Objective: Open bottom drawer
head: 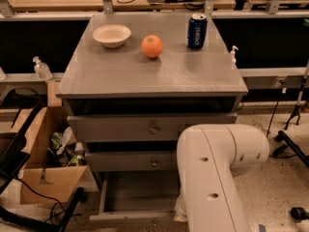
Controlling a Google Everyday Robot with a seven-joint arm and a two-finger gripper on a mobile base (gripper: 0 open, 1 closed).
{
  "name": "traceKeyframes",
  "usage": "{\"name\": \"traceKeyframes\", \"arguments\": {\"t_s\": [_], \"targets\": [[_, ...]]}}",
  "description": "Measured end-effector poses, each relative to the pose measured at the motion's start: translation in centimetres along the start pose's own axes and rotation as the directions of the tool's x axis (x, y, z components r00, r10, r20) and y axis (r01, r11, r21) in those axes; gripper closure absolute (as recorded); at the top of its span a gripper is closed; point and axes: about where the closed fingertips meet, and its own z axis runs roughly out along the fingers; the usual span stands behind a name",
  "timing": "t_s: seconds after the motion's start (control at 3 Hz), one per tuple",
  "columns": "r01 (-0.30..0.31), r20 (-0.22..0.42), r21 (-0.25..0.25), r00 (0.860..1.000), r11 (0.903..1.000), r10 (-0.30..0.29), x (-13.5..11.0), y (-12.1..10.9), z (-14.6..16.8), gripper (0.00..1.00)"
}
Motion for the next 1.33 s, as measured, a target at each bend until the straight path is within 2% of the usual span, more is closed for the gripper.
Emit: {"name": "traceKeyframes", "arguments": {"t_s": [0.33,0.67,1.0,1.33], "targets": [[0.000,0.000,0.000,1.000,1.0000,0.000,0.00,0.00,0.00,0.86],[0.000,0.000,0.000,1.000,1.0000,0.000,0.00,0.01,0.01,0.62],[0.000,0.000,-0.001,1.000,1.0000,0.000,0.00,0.07,0.06,0.31],[0.000,0.000,-0.003,1.000,1.0000,0.000,0.00,0.17,0.14,0.08]]}}
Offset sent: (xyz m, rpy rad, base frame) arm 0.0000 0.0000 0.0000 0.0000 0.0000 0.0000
